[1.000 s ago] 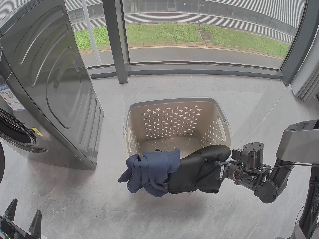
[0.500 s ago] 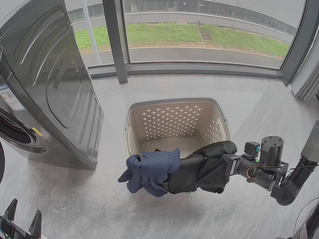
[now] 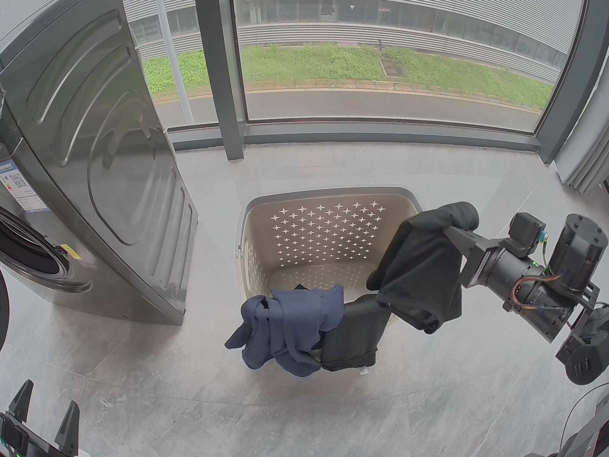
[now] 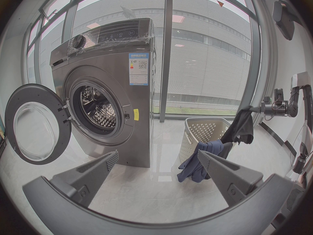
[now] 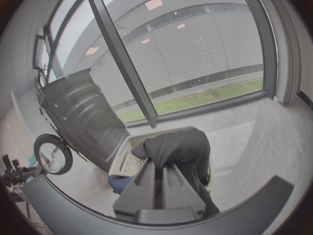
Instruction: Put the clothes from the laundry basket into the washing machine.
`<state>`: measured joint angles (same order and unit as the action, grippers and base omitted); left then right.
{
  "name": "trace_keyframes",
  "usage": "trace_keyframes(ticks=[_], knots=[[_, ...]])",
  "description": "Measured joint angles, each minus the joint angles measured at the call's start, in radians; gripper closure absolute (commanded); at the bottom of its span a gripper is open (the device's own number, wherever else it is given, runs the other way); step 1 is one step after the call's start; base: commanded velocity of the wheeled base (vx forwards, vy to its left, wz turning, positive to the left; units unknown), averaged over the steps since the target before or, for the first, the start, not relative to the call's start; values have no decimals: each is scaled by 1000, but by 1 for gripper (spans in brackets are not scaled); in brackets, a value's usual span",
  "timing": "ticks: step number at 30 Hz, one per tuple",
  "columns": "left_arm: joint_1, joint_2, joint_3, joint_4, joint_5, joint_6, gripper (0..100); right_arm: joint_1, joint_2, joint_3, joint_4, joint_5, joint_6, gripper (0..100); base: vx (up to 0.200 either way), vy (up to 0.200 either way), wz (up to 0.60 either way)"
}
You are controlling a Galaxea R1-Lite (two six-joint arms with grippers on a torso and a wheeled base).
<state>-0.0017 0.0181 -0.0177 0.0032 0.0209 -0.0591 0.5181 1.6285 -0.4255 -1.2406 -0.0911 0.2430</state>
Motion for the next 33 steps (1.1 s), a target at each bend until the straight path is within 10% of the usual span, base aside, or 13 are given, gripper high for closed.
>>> trace_keyframes(ticks=[33], knots=[[-1, 0, 0, 0, 1, 1, 0, 59, -196, -26, 60, 4, -56, 100, -73, 6, 0]])
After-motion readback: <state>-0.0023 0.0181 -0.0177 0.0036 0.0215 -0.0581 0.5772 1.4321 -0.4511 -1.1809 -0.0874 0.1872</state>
